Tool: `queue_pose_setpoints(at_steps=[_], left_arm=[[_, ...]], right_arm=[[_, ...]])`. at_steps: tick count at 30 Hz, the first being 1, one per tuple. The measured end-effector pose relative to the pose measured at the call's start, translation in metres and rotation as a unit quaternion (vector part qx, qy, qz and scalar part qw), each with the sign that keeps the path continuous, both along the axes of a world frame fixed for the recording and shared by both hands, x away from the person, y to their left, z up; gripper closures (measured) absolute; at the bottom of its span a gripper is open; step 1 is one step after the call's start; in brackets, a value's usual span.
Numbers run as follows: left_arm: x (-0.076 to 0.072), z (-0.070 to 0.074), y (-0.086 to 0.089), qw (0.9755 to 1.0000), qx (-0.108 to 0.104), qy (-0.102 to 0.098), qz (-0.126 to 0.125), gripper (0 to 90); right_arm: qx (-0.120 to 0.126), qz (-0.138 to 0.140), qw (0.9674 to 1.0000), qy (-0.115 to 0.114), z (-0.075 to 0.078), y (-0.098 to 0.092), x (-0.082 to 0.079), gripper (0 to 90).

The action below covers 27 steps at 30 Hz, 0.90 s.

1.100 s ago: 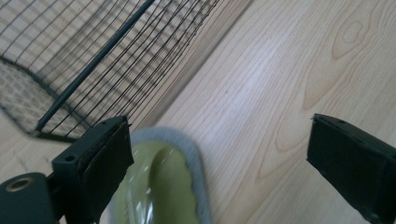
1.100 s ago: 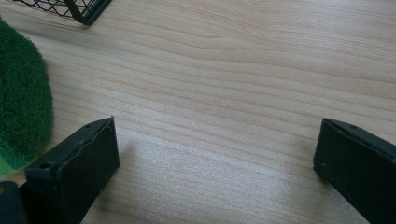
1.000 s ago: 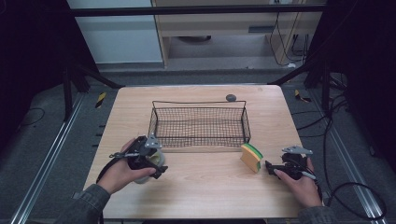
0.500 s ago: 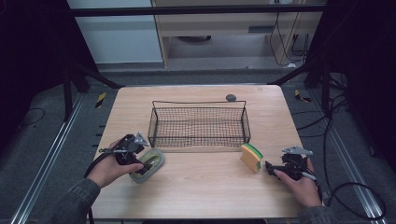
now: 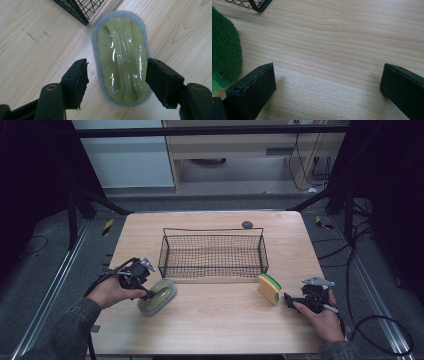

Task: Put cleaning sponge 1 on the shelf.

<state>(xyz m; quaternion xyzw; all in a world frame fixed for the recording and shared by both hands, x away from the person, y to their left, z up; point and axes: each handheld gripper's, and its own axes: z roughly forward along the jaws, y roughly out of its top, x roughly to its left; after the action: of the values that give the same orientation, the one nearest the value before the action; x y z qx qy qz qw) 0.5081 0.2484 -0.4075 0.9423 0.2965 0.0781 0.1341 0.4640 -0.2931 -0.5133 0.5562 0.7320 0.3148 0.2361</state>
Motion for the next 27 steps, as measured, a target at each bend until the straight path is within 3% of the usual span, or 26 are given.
queue_pose_setpoints(at_steps=[4, 14, 17, 23, 27], left_arm=[[0.001, -0.004, -0.005, 1.0, -0.004, -0.001, 0.007, 36.4], [0.007, -0.019, -0.014, 0.999, -0.008, 0.03, 0.034, 47.6], [0.008, -0.023, -0.013, 0.9986, 0.005, 0.031, 0.042, 51.0], [0.008, -0.027, -0.01, 0.9984, -0.005, 0.039, 0.039, 61.3], [0.004, -0.026, -0.011, 0.9992, -0.003, 0.036, 0.017, 70.2]], right_arm=[[-0.001, 0.001, 1.0, 0.001, 0.0, 0.0, 0.0, 0.6], [0.001, 0.003, 1.0, 0.001, 0.0, 0.0, 0.0, 0.5], [0.001, 0.003, 1.0, 0.001, 0.0, 0.0, 0.0, 0.5], [0.0, 0.003, 1.0, 0.0, 0.0, 0.001, 0.001, 0.5], [0.0, 0.004, 1.0, 0.0, 0.0, 0.001, 0.001, 0.5]])
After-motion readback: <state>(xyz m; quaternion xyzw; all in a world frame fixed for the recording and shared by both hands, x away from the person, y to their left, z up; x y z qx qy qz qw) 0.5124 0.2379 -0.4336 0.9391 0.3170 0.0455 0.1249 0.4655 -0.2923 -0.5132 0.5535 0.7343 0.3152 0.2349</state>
